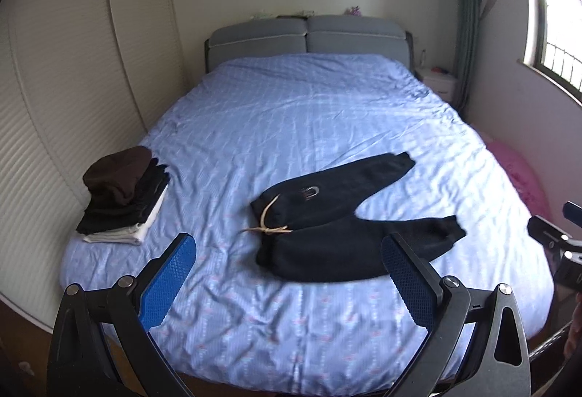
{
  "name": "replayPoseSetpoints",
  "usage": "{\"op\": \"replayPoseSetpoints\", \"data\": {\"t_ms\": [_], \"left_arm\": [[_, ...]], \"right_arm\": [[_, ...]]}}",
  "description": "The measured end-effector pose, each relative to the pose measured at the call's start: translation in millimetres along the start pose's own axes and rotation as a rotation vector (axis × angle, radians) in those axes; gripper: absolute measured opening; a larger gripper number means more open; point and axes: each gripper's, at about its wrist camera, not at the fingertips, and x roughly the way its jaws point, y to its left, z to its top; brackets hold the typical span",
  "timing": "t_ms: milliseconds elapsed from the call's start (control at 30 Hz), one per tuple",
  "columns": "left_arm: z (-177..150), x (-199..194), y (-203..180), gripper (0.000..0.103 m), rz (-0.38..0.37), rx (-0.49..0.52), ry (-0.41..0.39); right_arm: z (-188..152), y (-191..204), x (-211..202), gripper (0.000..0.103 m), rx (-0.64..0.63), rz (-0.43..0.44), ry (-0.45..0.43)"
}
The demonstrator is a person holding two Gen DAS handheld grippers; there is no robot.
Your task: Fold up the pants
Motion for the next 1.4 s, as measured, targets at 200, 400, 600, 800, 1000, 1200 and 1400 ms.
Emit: {"op": "replayPoseSetpoints", "data": {"t_ms": [200, 400, 600, 800, 1000, 1200, 1400], "left_arm": [[-19, 60, 22, 0.103, -0.005, -0.001, 0.136], [-38, 135, 35, 0.103, -0.099, -0.041, 0.321], [-54, 201, 31, 0.103, -0.132, -0.088, 0.476], [-65, 256, 17, 0.103, -0.098, -0.142, 0.557], [-82, 312, 11, 0.101, -0.103, -0.292, 0.699], [-101, 354, 4, 0.099, -0.096, -0.390, 0.785], [-107, 384, -2, 0.097, -0.106, -0.498, 0.863]], "right_arm": [[-8, 0, 50, 0.103, 0.062, -0.040, 0.107], [-19, 0, 96, 0.103, 0.124, -0.081, 0.226], [-40, -6, 159, 0.101, 0.174, -0.090, 0.346], [-48, -25, 229, 0.096, 0.211, -0.042, 0.475], [-50, -53, 298, 0.089, 0.256, -0.028, 0.598], [-59, -63, 353, 0.083, 0.244, -0.036, 0.689], [-67, -67, 387, 0.080, 0.225, -0.044, 0.745]]}}
